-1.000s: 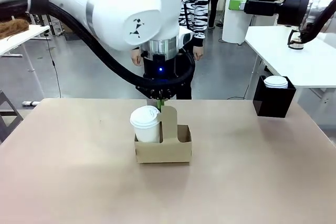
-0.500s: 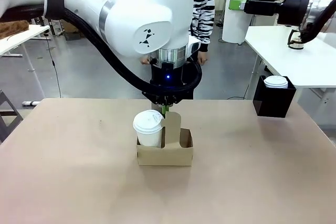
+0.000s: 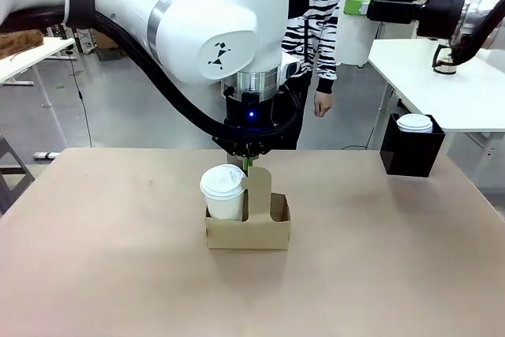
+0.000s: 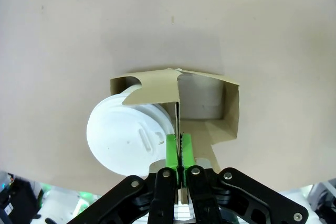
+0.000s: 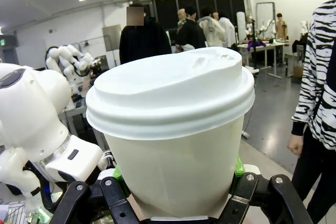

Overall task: Pour a drink into a cup and package it in a carrier.
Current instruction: Insert the held 600 ml Paper Cup into the Cup Carrier.

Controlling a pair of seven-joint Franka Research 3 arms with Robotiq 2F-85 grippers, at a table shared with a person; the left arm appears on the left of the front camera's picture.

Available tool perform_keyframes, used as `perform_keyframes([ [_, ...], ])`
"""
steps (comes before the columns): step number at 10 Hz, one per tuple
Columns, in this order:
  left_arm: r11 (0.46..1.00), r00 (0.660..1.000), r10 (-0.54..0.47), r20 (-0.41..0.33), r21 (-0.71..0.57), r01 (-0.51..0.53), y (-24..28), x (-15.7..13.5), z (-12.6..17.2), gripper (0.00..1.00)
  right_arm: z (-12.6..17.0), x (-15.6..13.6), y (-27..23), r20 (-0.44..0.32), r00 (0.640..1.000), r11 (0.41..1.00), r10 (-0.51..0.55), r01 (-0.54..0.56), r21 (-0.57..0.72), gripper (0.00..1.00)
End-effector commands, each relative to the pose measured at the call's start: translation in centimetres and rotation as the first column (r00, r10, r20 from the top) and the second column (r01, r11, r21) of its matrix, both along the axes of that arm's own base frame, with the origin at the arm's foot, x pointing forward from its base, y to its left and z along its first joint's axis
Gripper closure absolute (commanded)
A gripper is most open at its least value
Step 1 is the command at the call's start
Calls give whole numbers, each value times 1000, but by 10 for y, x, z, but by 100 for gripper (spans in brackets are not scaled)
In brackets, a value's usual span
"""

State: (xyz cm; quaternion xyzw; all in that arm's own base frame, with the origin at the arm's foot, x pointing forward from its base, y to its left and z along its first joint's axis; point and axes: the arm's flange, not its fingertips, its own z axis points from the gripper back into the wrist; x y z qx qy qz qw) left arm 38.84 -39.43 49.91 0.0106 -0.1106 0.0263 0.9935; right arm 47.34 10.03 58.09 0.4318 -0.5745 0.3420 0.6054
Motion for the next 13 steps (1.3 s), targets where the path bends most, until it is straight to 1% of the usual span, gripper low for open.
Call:
perform_keyframes([
  [1,1000,999,-29,-15,-14,28,8,-1,7,41,2,2,2,26,1000,1000,0,0,12,20],
  [2,999,999,-43,-24,-21,43,13,-5,16,23,2,2,2,26,1000,1000,0,0,12,20],
  [3,997,997,-65,-42,-33,64,17,-9,26,0,2,2,2,26,1000,1000,0,0,12,20],
  [5,991,989,-128,-67,-49,125,32,-17,50,0,2,2,2,26,1000,1000,0,0,12,20],
  [6,984,981,-175,-79,-50,171,46,-19,63,7,0,0,0,0,1000,1000,0,0,0,20],
  [7,971,967,-237,-89,-45,234,65,-20,75,0,-10,6,5,-45,994,995,101,-102,-15,20],
  [8,959,956,-283,-80,-27,281,88,-20,87,0,-19,13,9,-78,982,984,175,-178,-33,20],
  [9,939,936,-343,-72,-26,342,116,-23,97,0,-30,19,16,-98,964,966,246,-252,-51,20],
  [10,907,905,-421,-68,-22,420,140,-27,101,0,-41,23,24,-114,939,942,324,-332,-58,20],
  [11,876,875,-482,-47,-21,481,168,-27,102,0,-55,25,36,-122,909,911,399,-408,-62,20],
  [12,827,827,-562,-18,-46,561,197,-25,104,0,-67,25,48,-112,885,886,451,-459,-60,20],
  [13,783,785,-619,22,-58,619,230,-21,100,0,-82,25,62,-81,870,869,486,-491,-63,20],
])
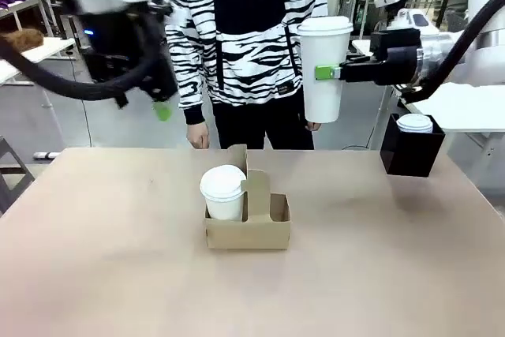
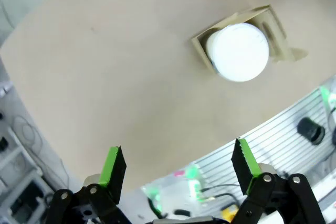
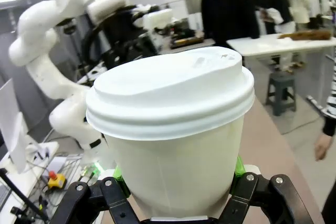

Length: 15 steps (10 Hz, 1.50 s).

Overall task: Pour a drink into a cup and package it in a carrier.
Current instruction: Insert the held 600 ml Paper Cup into the Cup Carrier.

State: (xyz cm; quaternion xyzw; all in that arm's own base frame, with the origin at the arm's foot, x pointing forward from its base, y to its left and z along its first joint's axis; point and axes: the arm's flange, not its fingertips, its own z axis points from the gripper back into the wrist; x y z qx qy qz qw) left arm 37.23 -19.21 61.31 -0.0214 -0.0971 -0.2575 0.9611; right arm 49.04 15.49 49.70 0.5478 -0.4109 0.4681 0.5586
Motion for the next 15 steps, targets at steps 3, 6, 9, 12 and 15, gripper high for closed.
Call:
perform_keyframes([
  [3,983,984,-135,116,-108,148,80,-3,-45,0,-42,2,37,117,993,991,-25,9,132,20],
  [6,991,990,-114,85,-64,119,77,2,-29,0,-36,2,32,74,997,997,38,-42,60,20],
  [9,989,987,-125,99,-66,132,80,2,-37,0,-47,3,34,87,996,997,17,-24,69,20],
  [12,970,951,-224,212,-46,239,130,4,-60,0,-93,14,58,130,984,987,122,-135,91,20],
  [15,909,869,-368,331,-67,411,172,4,-80,0,-124,8,82,176,959,961,222,-246,128,20],
])
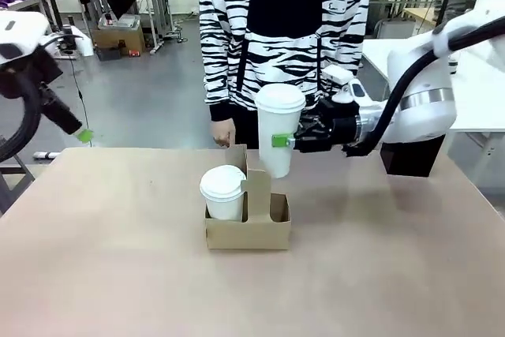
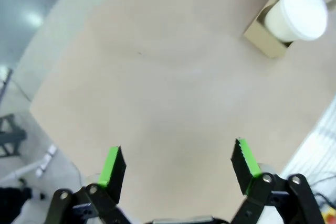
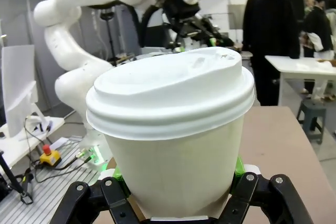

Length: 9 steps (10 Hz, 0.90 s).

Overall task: Pour a drink into a cup and package it in a carrier.
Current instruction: Insert the held 600 ml Paper Cup into the Cup Carrier.

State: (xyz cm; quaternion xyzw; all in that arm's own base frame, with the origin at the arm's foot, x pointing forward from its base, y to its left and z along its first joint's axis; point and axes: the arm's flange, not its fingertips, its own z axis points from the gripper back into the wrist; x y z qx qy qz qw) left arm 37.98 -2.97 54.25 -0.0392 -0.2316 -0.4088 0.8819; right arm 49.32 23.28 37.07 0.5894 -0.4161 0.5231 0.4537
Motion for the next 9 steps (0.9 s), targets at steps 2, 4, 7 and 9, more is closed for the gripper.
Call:
perform_keyframes([
  [2,992,994,-108,29,-61,110,23,2,-22,0,-14,3,13,41,994,993,102,-104,54,20],
  [4,997,997,-72,25,-24,73,22,0,-16,0,-28,3,18,18,987,986,157,-158,47,20],
  [7,997,997,-72,25,-24,73,22,0,-16,0,-47,2,20,-26,980,979,199,-197,46,20],
  [9,997,997,-72,25,-24,73,22,0,-16,0,-58,-1,21,-47,975,976,219,-217,33,20],
])
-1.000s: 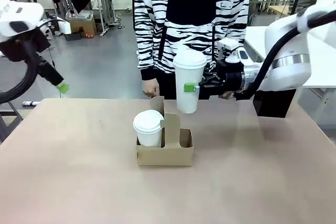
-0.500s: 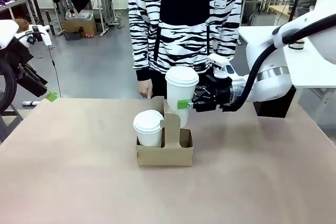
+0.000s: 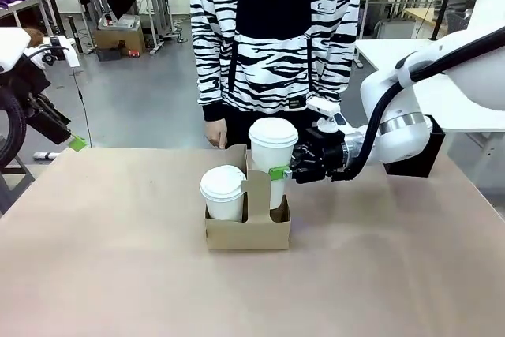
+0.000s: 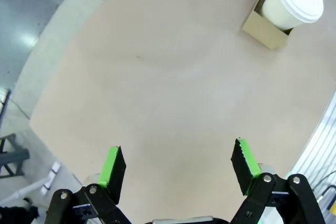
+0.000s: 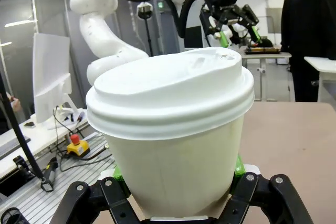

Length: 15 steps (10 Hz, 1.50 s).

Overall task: Pour a drink into a cup and package it in a carrier.
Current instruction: Insert the held 600 ml Paper Cup into the Cup Carrier.

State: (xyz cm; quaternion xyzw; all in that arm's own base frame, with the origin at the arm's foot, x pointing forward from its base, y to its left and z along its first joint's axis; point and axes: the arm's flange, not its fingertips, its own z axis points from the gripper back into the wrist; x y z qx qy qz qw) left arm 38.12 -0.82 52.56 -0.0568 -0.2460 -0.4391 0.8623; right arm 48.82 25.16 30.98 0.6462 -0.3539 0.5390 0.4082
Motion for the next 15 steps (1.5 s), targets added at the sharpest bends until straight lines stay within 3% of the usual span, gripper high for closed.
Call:
perform_keyframes([
  [1,1000,1000,4,2,5,-4,1,-1,1,0,-2,3,3,1,999,999,44,-44,-1,20],
  [6,1000,1000,4,2,5,-4,1,-1,1,0,-42,15,10,-28,993,992,117,-118,-36,20],
  [11,1000,1000,4,2,5,-4,1,-1,1,0,-63,23,6,0,988,986,157,-157,-60,20],
  [12,1000,1000,4,2,5,-4,1,-1,1,0,-64,22,5,20,989,987,149,-148,-66,0],
  [15,1000,1000,4,2,5,-4,1,-1,1,0,-58,21,-4,67,990,986,122,-114,-121,0],
])
